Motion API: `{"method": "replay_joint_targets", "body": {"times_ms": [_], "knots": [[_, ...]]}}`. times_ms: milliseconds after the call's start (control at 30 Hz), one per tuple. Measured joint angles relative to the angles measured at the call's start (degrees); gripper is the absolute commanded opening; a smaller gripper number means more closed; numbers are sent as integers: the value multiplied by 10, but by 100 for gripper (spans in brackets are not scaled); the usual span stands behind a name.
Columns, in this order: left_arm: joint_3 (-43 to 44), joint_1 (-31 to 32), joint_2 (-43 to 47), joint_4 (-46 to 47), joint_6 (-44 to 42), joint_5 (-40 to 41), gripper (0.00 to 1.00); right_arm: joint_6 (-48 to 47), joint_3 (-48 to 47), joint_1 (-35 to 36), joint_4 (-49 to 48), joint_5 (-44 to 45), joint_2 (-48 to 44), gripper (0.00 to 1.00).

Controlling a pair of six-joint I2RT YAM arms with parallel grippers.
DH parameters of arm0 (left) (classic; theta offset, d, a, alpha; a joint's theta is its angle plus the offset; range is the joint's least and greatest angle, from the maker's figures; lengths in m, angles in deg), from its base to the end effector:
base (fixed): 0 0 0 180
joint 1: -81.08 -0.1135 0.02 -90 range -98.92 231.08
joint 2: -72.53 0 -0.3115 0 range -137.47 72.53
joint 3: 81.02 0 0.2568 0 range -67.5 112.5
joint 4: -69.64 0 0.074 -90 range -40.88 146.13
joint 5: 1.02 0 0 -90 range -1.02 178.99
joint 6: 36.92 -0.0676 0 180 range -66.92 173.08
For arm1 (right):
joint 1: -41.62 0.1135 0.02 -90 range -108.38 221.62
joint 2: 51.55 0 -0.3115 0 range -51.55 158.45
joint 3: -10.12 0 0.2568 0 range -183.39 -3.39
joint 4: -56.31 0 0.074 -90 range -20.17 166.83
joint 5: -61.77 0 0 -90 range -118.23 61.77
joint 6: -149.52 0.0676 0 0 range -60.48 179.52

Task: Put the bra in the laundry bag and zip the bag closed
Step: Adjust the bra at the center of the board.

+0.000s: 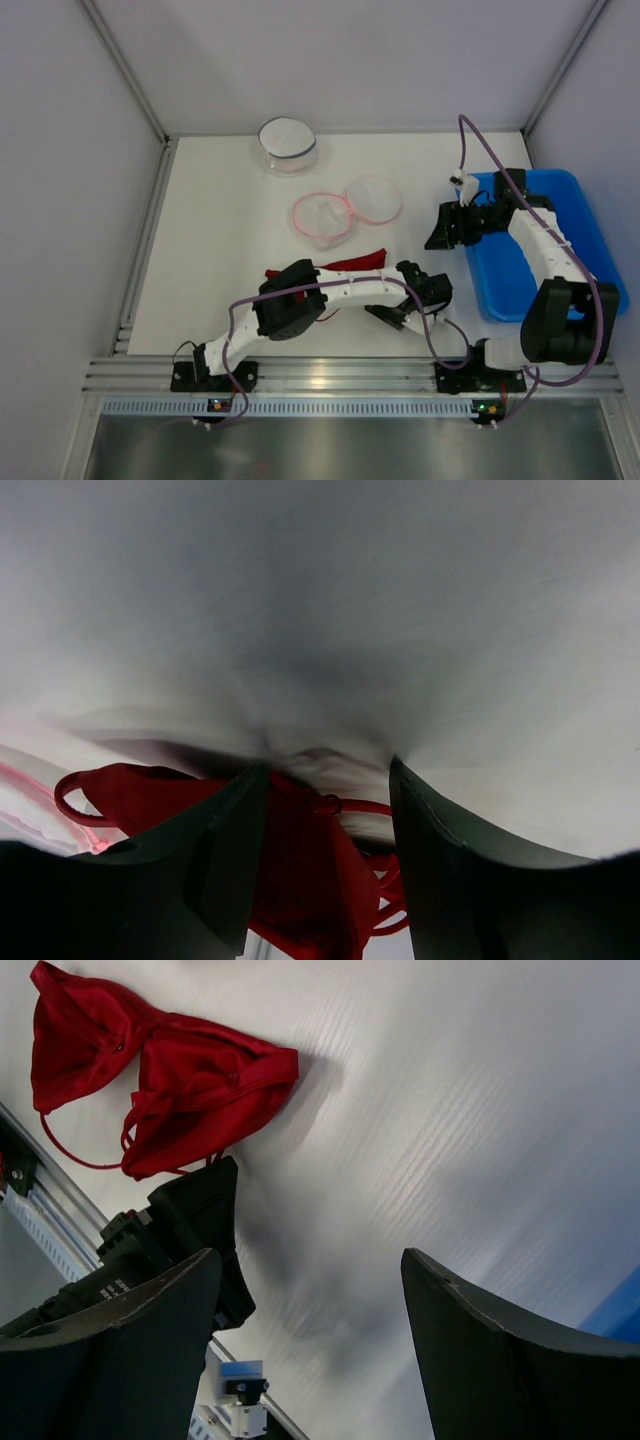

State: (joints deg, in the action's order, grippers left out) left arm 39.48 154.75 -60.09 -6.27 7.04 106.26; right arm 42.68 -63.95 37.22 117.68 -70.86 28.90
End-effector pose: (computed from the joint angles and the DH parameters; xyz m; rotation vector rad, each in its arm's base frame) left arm 0.1561 -0.4615 0.1503 2.5955 1.5164 0.4312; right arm 0.2731 0.0249 0.2776 -0.4613 2.4631 0.8677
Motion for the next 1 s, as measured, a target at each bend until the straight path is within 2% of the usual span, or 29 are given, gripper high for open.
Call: {"method": "replay_joint_targets", "body": {"times_ms": [200,300,333,433,533,600,1000], "knots": [[0,-1,-2,-4,-2,21,56,-1,0,0,1,-1,0,74],[0,-2,-9,-5,-1,32,44,-1,0,0,1,-1,0,73],[0,-2,-10,-8,-2,36,35,-1,0,0,1,-1,0,74],[0,-2,-11,-9,-3,35,16,-2,0,0,1,-1,0,74],[0,-1,-11,-9,-2,30,4,-5,0,0,2,-1,0,73],[0,1,-10,-9,-3,24,0,-6,0,0,2,-1,0,73],[-25,61,56,-14,10,-25,0,-10,0,0,2,-6,8,73]]}}
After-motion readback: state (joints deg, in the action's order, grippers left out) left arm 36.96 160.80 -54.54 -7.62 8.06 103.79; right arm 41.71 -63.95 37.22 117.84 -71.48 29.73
